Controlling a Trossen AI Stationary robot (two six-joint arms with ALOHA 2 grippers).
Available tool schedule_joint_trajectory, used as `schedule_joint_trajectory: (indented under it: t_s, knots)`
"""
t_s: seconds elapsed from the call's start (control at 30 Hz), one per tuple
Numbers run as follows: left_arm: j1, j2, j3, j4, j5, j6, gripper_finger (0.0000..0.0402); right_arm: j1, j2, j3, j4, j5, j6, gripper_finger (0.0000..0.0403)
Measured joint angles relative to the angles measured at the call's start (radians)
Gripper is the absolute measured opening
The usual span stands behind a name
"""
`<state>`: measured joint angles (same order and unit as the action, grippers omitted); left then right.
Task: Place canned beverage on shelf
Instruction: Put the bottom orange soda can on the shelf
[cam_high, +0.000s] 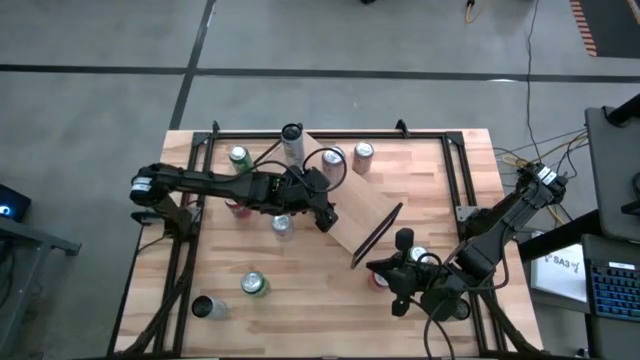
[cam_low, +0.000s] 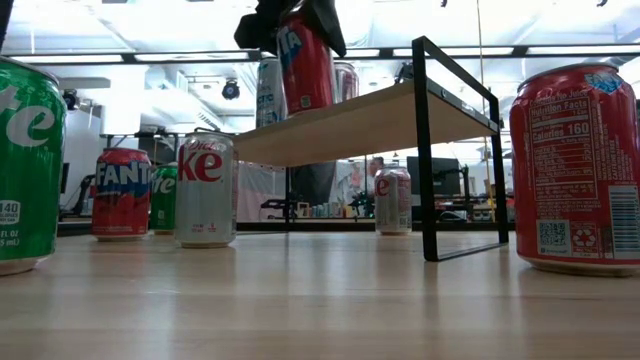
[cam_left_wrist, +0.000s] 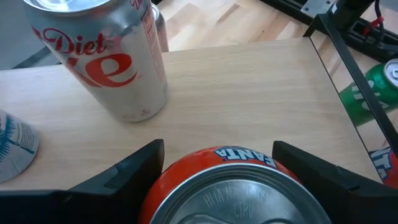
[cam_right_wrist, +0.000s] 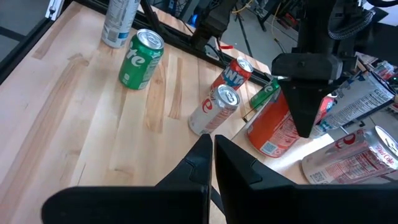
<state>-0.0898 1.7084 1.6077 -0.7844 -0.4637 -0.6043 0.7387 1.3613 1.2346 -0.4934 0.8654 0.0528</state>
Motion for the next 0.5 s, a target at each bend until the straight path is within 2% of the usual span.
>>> schedule_joint_trajectory:
  t_s: [0.2,0.5]
  knots:
    - [0.000,0.001,0.000,-0.002,0.001,0.004,0.0333,0.000,0.000,0.000,0.000,0.000,0.000,0.0009]
    - [0.000,0.001,0.017,0.003,0.001,0.031,0.0334,0.000,0.000,0.000,0.000,0.000,0.000,0.0009]
